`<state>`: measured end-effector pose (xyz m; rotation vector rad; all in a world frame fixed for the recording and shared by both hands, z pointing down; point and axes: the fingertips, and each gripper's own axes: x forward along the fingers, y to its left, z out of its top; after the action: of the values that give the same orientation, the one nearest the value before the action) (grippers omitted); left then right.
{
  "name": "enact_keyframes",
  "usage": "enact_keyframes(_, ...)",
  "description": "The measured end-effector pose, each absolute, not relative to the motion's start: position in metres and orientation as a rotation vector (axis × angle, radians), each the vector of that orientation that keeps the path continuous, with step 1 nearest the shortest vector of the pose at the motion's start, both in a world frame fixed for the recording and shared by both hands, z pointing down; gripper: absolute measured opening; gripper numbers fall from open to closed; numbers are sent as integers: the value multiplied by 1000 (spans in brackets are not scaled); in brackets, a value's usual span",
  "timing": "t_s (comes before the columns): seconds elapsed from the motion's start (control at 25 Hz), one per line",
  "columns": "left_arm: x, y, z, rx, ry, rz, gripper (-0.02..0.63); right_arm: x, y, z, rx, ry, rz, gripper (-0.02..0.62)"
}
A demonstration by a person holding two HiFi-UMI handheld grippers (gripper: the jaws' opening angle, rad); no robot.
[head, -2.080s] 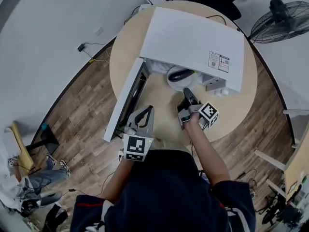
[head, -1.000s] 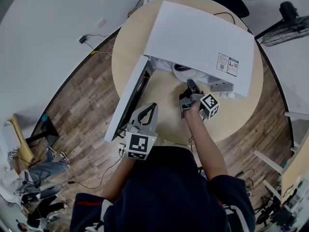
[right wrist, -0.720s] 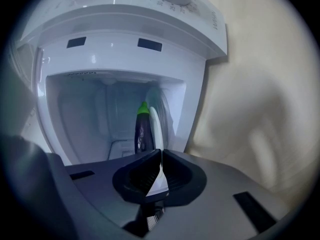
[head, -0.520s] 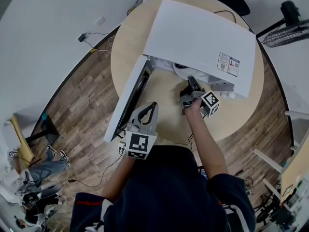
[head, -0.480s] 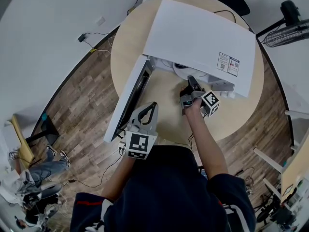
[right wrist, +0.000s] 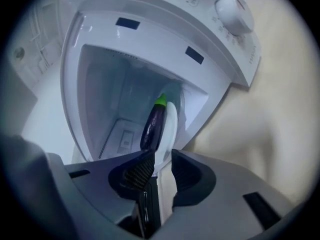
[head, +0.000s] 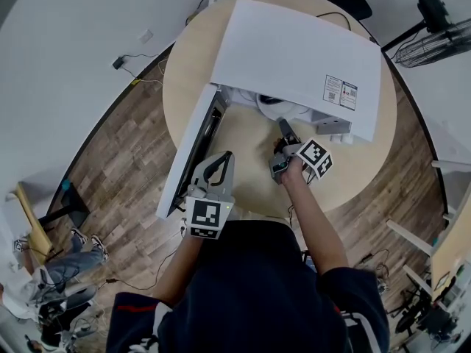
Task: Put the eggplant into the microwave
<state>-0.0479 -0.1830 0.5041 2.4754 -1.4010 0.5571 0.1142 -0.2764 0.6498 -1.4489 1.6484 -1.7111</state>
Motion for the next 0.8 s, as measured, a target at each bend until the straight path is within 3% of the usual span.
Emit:
enact_keyframes(0.24, -45, -180, 504, 2486, -1387, 558, 17, 110, -269, 651, -1558, 1848, -1682, 64)
enact_keyframes(0.52, -46, -178, 504, 2485, -1387, 564, 17, 88, -264, 646, -1837, 2475, -1363, 20)
enact_keyframes(0.8, -49, -175, 507, 2476, -1393, 577, 16, 85, -265, 653, -1938, 2678, -1229, 12)
